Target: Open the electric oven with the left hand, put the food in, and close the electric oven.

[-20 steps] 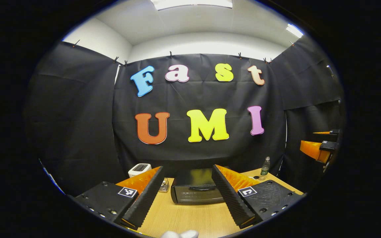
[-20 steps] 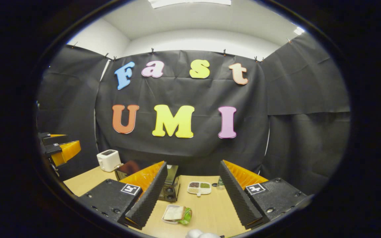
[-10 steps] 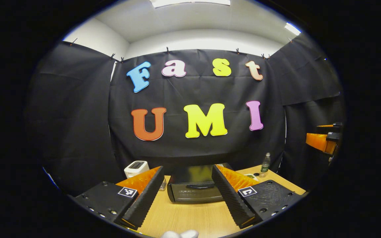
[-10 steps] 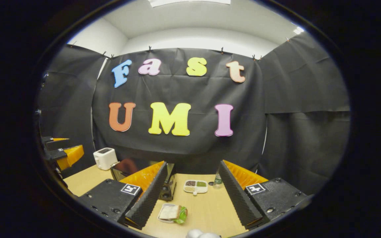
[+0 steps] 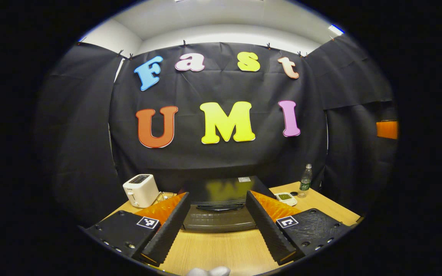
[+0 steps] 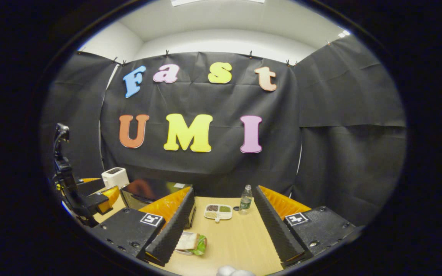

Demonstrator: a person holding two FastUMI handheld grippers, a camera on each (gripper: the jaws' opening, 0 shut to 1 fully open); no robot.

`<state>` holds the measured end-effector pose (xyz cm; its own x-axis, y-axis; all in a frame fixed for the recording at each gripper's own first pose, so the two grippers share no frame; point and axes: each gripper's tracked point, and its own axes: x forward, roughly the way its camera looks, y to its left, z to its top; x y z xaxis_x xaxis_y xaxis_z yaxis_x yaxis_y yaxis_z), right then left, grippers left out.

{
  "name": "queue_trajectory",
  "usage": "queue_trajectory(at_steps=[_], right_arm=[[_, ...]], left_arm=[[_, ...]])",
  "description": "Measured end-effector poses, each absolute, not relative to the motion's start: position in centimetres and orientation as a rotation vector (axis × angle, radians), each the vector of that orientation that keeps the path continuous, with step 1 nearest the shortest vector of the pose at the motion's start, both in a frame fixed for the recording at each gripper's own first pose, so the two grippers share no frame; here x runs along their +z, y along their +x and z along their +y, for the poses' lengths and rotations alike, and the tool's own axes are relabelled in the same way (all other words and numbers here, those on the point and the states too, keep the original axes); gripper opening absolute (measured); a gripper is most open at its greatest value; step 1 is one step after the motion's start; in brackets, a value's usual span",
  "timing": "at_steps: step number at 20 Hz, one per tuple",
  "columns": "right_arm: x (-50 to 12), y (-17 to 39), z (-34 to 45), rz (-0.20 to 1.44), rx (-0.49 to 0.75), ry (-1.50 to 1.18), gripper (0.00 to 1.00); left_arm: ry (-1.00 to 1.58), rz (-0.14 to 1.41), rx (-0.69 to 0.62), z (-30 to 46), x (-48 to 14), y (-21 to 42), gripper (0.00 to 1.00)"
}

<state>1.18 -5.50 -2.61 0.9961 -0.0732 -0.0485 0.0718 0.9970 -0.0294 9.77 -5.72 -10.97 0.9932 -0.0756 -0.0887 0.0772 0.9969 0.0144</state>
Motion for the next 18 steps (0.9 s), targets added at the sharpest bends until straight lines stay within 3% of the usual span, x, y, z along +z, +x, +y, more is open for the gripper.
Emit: queue_trajectory(at_steps=[14, 15, 16, 18], right_arm=[[-5.0, 1.7, -9.7, 0.151, -0.153, -0.087, 0.96], [-5.0, 2.0, -9.7, 0.156, -0.152, -0.085, 0.96], [-5.0, 2.1, -9.6, 0.157, -0.149, -0.086, 1.0], [-5.1, 2.4, -9.4, 0.161, -0.141, -0.088, 0.96]], left_arm=[[0.038, 0.233, -0.019, -5.9, -21.1, 21.1, 0.95], [0.036, 0.242, -0.018, -5.9, -21.6, 21.7, 0.88], [0.031, 0.25, -0.016, -6.0, -22.0, 22.0, 0.95], [0.029, 0.262, -0.014, -6.1, -22.4, 22.5, 0.96]])
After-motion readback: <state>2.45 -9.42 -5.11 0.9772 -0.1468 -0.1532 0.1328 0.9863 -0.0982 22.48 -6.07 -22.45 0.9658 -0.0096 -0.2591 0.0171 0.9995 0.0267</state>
